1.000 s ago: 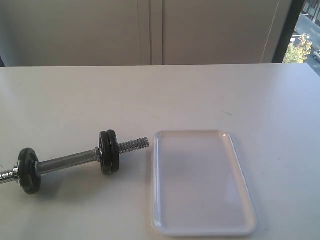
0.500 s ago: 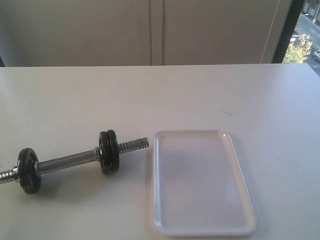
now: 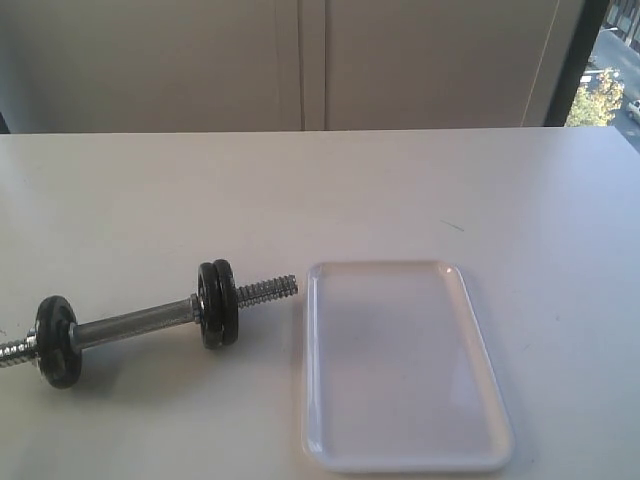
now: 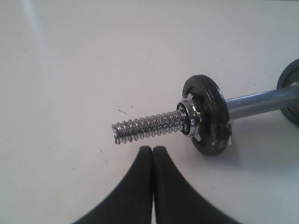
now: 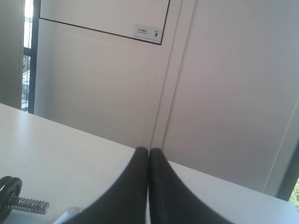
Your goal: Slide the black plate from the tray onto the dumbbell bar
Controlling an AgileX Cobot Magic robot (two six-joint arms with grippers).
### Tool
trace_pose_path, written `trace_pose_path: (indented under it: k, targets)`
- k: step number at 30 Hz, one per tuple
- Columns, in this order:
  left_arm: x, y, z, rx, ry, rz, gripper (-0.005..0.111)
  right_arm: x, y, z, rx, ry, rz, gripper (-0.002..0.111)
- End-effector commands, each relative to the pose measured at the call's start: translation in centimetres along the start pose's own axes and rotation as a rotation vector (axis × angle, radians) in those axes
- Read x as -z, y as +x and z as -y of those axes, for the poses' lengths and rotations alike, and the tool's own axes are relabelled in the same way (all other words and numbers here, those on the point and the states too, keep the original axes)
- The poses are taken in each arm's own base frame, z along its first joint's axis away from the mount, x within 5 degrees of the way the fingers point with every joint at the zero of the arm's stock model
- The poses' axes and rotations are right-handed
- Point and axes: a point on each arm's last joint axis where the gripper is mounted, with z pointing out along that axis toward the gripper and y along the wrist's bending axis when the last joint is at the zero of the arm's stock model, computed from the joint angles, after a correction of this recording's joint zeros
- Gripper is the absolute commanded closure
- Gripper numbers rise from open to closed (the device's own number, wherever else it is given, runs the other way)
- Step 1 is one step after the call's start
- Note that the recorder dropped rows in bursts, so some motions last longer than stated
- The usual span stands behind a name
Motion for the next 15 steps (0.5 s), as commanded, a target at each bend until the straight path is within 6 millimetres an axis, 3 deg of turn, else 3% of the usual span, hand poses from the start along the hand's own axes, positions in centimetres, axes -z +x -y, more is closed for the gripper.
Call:
trace_pose_path:
  k: [1,15]
  targets:
    - [-0.01,0.13,0.12,0.064,0.015,-0.006,0.107,0.08,0.07,0.01,-0.019,0.002,0.008,0.108]
    - [0.0,0.16,-0.33,0.013,-0.029,-0.008,0.107,0.08,0.07,0.01,-0.023,0.002,0.008,0.108]
